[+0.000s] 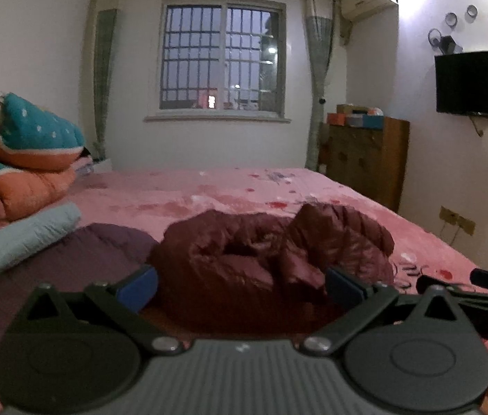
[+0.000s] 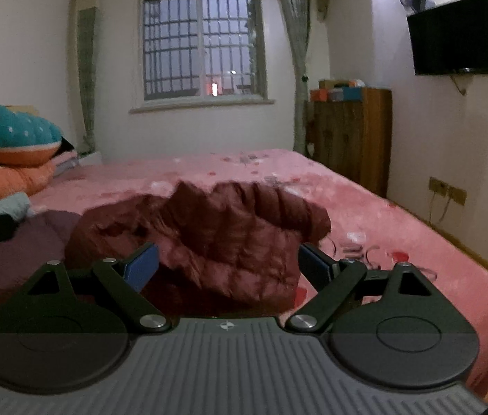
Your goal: Fold large clothes
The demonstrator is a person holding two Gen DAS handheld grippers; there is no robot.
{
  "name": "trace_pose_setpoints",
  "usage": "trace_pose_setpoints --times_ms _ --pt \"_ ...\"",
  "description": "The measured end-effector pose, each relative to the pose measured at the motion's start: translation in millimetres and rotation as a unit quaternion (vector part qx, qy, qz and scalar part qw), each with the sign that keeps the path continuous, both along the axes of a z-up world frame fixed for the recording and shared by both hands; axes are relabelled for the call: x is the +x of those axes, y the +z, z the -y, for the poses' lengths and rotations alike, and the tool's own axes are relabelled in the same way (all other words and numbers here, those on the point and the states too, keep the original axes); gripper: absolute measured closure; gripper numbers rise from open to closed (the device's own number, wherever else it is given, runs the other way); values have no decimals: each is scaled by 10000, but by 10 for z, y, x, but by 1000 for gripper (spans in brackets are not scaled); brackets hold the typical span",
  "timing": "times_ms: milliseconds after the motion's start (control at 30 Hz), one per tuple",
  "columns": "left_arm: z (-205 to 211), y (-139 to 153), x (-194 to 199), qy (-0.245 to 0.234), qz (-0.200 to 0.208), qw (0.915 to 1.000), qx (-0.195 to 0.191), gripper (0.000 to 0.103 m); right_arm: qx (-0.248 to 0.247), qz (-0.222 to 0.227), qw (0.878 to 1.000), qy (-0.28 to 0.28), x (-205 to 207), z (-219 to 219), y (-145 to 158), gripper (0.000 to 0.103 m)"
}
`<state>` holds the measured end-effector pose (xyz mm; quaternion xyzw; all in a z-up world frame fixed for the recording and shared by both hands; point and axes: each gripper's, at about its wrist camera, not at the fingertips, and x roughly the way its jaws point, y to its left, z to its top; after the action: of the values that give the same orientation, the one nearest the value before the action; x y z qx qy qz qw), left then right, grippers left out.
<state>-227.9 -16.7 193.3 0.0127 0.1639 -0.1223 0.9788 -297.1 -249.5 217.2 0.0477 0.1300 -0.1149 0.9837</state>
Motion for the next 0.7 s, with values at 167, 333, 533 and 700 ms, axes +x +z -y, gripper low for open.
trace_pose_setpoints --times_ms 167,333,533,700 --pt "47 -331 136 -194 -132 9996 140 1 -84 -169 9997 -160 216 72 -379 0" --pt "124 -607 296 -363 -281 9984 317 1 -142 -319 9993 -92 471 195 -594 0" --pt "307 -791 539 -523 -283 9968 529 1 269 -334 9987 -260 726 491 -714 0" --pt "604 -908 769 -702 -57 9939 853 1 614 -293 9962 -543 927 767 -764 0"
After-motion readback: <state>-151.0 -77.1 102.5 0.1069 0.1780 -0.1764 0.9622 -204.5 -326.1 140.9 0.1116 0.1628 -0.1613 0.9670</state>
